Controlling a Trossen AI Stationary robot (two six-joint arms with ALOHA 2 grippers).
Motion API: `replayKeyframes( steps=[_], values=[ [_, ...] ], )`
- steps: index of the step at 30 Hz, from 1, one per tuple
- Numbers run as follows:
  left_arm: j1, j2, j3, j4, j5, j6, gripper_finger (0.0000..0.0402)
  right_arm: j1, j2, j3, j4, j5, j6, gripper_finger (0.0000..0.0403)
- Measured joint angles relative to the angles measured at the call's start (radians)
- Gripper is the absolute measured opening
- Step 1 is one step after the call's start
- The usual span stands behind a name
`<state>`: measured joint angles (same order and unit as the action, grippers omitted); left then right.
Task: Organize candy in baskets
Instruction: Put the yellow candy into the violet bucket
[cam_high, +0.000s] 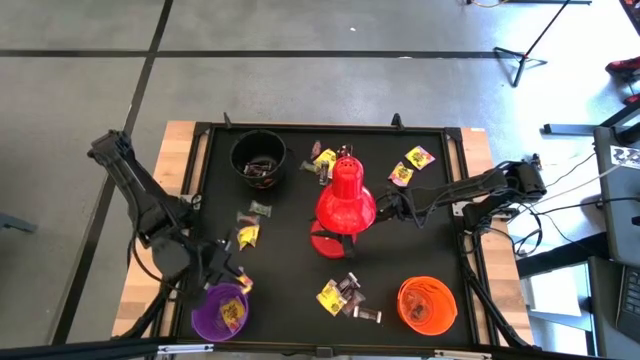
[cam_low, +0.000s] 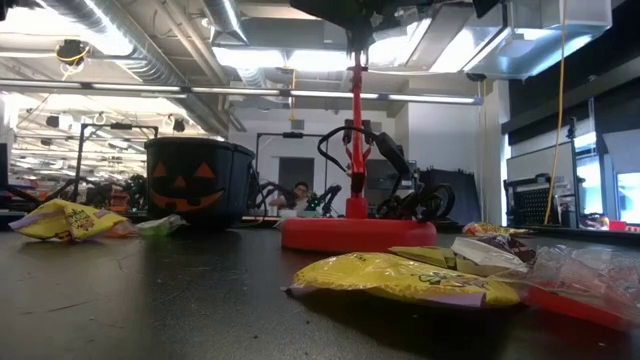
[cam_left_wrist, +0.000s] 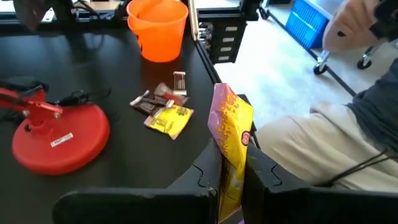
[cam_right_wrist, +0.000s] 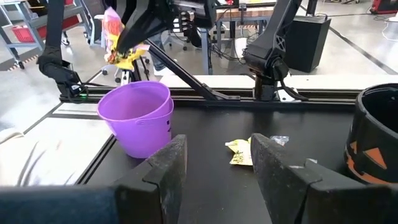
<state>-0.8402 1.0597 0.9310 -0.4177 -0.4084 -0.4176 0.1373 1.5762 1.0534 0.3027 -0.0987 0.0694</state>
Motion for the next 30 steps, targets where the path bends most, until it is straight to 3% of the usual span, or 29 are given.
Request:
replayKeyframes(
  steps=[9, 19, 30],
  values=[
    [0.0, 0.066, 0.0, 0.007, 0.0, -0.075, 0.0018, 0.001, 0.014, 0.0, -0.054, -0.027, 0.033, 0.0179],
    [0.0, 0.055, 0.001, -0.007, 0.0, -0.149, 0.0018, 0.001, 0.014, 0.0, -0.095, -0.062, 0.038, 0.0179],
    [0.0, 0.061, 0.186, -0.333, -0.121, -0.304, 0.0018, 0.0, 0.014, 0.0, -0.101, -0.156, 0.031, 0.0179]
  ],
)
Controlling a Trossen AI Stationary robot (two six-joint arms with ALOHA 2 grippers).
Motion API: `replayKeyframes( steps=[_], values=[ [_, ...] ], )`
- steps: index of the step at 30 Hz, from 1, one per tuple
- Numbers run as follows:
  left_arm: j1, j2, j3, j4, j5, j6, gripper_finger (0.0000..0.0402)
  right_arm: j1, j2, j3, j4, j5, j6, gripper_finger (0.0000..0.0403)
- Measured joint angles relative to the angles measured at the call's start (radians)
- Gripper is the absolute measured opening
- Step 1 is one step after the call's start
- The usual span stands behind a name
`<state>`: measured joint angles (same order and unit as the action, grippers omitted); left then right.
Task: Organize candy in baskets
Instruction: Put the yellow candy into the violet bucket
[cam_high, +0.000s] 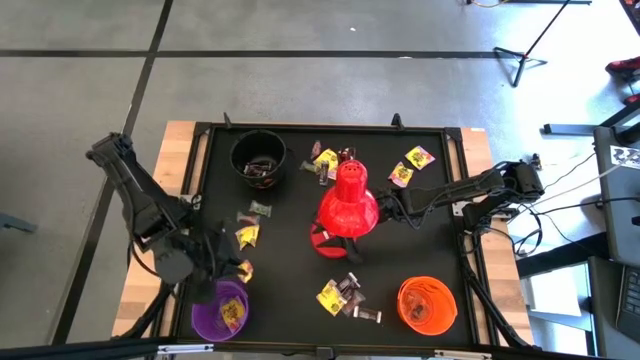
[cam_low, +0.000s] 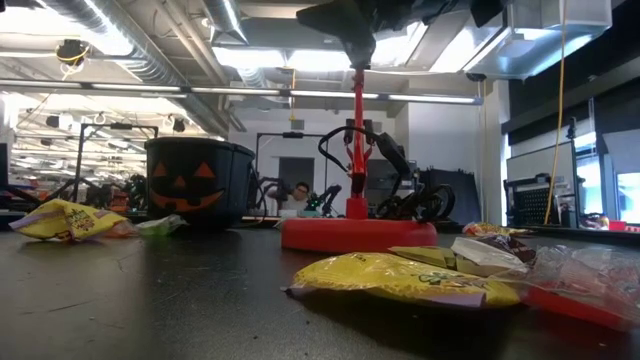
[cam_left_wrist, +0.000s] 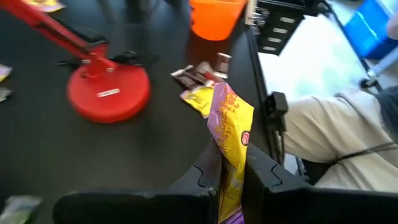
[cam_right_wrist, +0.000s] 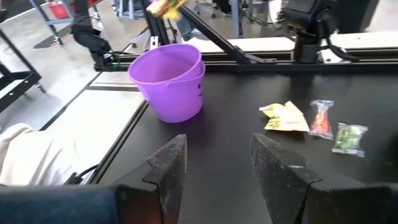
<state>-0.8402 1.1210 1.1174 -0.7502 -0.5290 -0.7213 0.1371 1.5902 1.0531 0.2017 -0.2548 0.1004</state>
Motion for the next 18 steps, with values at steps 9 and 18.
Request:
replayKeyframes(
  steps=[9, 18],
  values=[
    [0.0, 0.008, 0.048, -0.142, -0.021, -0.166, 0.0018, 0.0, 0.0, 0.0, -0.07, -0.001, -0.008, 0.0179],
    [-0.001, 0.099, 0.049, -0.285, 0.183, -0.424, 0.0018, 0.0, 0.0, 0.0, -0.081, -0.001, -0.055, 0.0179]
  ],
)
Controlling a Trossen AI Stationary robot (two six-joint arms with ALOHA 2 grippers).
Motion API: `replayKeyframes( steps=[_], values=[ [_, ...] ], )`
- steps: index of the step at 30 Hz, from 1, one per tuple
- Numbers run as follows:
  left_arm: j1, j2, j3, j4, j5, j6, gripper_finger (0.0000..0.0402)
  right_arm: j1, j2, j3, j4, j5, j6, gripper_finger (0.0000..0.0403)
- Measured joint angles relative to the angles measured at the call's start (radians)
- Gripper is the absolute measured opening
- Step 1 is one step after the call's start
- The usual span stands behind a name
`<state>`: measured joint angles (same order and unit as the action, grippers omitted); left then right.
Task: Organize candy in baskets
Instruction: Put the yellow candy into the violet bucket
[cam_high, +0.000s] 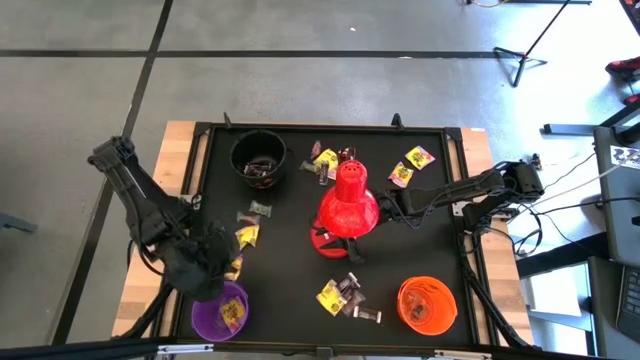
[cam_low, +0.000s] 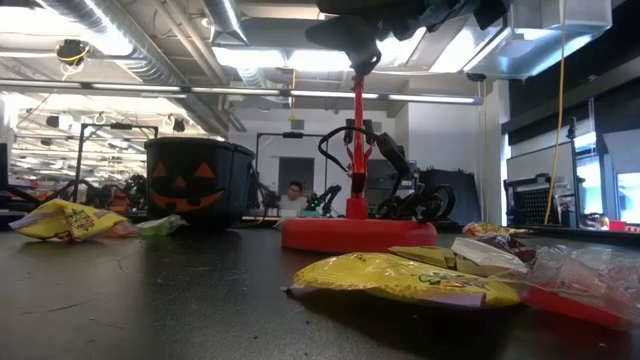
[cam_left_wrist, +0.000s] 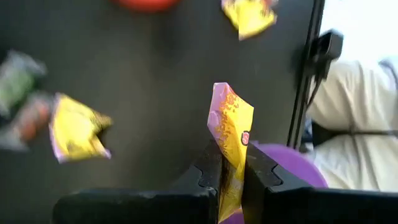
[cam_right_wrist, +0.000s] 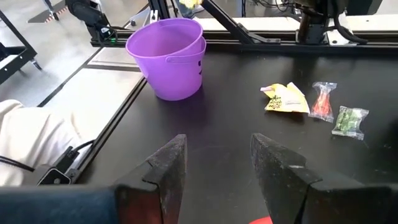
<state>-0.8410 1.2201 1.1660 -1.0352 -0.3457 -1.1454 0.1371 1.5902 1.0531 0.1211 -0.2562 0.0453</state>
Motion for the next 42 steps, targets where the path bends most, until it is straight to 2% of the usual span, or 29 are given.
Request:
replayKeyframes(
  steps=[7, 13, 16, 20, 27, 32, 42],
  values=[
    [0.0, 0.044, 0.0, -0.003, 0.071, -0.038, 0.0018, 0.0, 0.0, 0.0, 0.001, 0.0, -0.001, 0.0179],
    [-0.011, 0.044, 0.0, 0.051, 0.195, -0.161, 0.0018, 0.0, 0.0, 0.0, 0.001, 0.0, -0.001, 0.0179],
    [-0.038, 0.053, 0.0, 0.053, 0.204, -0.188, 0.0018, 0.0, -0.001, 0.0, 0.001, 0.001, -0.001, 0.0179],
    [-0.066, 0.103, 0.0, 0.054, 0.22, -0.227, 0.0013, 0.0, -0.001, 0.0, 0.001, 0.01, 0.004, 0.0179],
    [-0.074, 0.229, -0.002, 0.045, 0.324, -0.233, 0.001, 0.001, -0.001, 0.0, 0.0, 0.001, 0.098, 0.0179],
    [-0.073, 0.279, -0.002, -0.022, 0.275, -0.179, 0.001, 0.001, -0.001, 0.0, 0.0, 0.001, 0.125, 0.0179],
    [-0.057, 0.284, -0.002, -0.113, 0.115, -0.131, 0.0009, 0.015, -0.001, 0.001, -0.011, 0.001, 0.115, 0.0179]
  ],
)
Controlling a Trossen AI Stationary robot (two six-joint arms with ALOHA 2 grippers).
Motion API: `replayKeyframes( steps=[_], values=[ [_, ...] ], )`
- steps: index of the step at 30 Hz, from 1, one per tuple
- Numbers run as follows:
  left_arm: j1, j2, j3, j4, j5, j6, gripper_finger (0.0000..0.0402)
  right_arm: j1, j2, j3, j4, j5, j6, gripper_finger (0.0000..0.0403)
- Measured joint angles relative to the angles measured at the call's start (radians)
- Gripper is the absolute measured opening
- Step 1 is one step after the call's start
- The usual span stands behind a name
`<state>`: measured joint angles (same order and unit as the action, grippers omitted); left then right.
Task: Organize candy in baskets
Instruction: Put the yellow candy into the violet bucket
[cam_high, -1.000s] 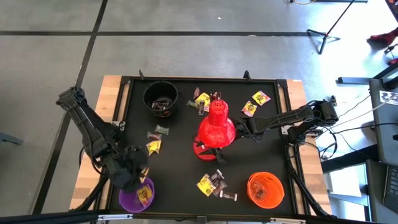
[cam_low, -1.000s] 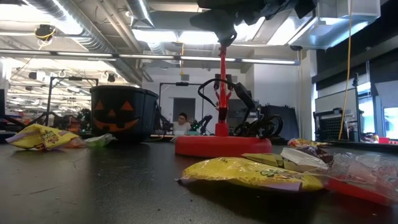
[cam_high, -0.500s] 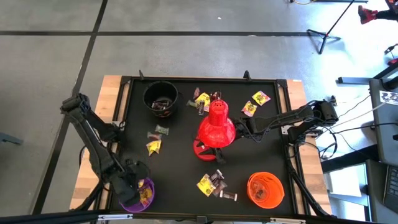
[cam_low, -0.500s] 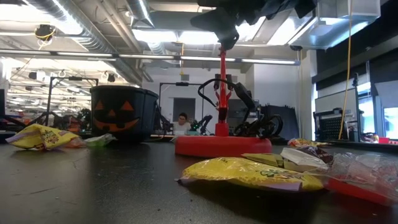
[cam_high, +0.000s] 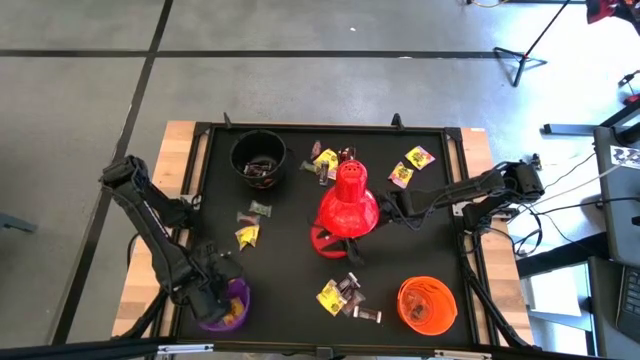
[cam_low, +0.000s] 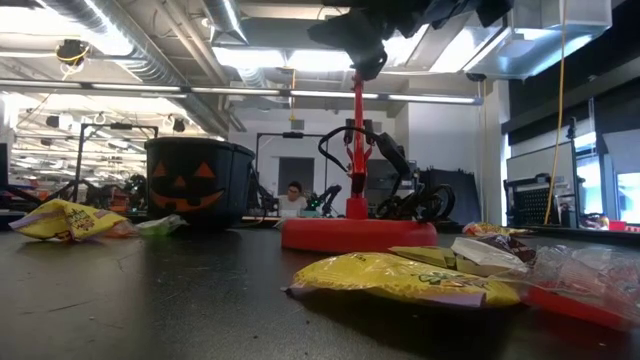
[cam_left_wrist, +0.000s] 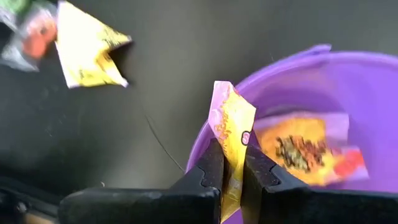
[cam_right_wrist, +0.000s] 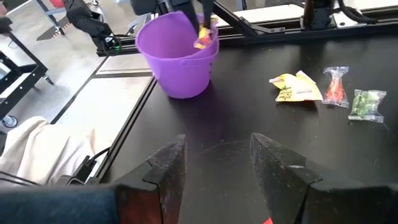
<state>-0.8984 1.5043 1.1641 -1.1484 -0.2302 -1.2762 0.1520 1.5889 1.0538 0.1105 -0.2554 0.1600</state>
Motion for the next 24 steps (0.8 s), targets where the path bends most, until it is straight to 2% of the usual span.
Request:
replayKeyframes(
  steps=[4, 12, 18, 24],
  values=[
    [0.023, 0.0, 0.0, -0.003, -0.008, 0.005, 0.0011, -0.001, 0.0, 0.0, -0.005, 0.001, -0.001, 0.0179],
    [0.039, 0.0, 0.0, 0.042, 0.136, 0.004, 0.0019, -0.001, 0.0, 0.0, -0.007, 0.001, -0.008, 0.0179],
    [0.039, 0.0, 0.0, 0.095, 0.194, -0.002, 0.002, -0.001, 0.0, 0.0, -0.008, 0.002, -0.008, 0.0179],
    [0.038, 0.0, 0.0, 0.12, 0.198, -0.004, 0.002, -0.001, 0.0, 0.0, -0.008, 0.003, -0.008, 0.0179]
  ],
)
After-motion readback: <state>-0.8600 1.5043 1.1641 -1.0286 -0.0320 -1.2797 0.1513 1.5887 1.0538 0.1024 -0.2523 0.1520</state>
